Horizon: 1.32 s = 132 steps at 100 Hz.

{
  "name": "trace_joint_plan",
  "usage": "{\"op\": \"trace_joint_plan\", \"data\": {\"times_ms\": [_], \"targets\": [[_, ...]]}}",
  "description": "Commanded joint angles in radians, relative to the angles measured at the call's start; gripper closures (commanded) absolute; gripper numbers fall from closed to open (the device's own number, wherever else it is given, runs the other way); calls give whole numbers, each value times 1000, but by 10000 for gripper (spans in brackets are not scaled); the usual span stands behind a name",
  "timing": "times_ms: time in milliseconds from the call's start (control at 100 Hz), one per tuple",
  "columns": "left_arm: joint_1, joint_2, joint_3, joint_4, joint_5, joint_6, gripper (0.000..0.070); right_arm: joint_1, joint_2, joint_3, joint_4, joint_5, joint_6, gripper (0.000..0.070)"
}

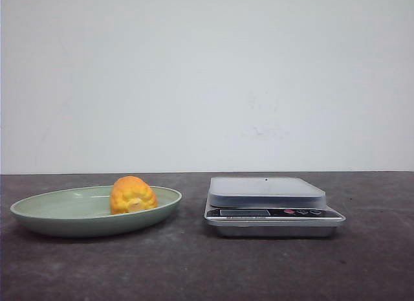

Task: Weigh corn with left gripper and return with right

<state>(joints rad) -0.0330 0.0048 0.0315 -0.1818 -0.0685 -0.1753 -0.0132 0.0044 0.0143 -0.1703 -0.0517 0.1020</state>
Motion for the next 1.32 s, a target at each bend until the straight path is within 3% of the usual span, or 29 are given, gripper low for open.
{"op": "trace_joint_plan", "data": {"times_ms": [0,1310], "targets": [[2,-1,-18,-5,3,6,685,0,0,-4,-3,0,10,688],[2,-1,-18,-5,3,6,685,0,0,-4,13,0,10,688]]}}
